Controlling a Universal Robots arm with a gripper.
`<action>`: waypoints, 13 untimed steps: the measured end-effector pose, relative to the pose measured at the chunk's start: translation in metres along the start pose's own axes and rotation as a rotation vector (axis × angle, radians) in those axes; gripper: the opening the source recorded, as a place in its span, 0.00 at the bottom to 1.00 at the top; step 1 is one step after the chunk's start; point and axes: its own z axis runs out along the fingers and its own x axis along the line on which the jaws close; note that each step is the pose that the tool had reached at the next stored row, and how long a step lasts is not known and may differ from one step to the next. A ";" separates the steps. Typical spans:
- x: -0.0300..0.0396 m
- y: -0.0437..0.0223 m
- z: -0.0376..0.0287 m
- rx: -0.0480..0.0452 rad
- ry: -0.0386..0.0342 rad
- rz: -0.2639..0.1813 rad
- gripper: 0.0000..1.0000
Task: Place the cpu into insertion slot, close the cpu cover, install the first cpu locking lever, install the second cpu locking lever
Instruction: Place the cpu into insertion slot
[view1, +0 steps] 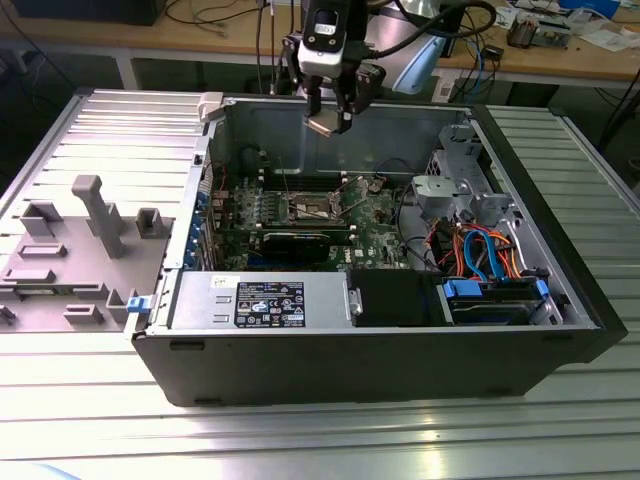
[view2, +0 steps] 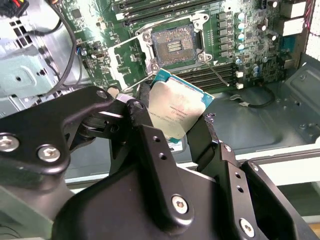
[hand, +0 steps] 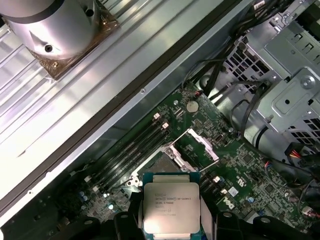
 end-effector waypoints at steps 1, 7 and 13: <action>0.0000 0.0000 0.0002 -0.0001 -0.0013 0.015 0.54; 0.0000 -0.0002 0.0021 -0.0015 -0.0094 0.112 0.54; 0.0000 -0.0002 0.0024 -0.0015 -0.0119 0.148 0.54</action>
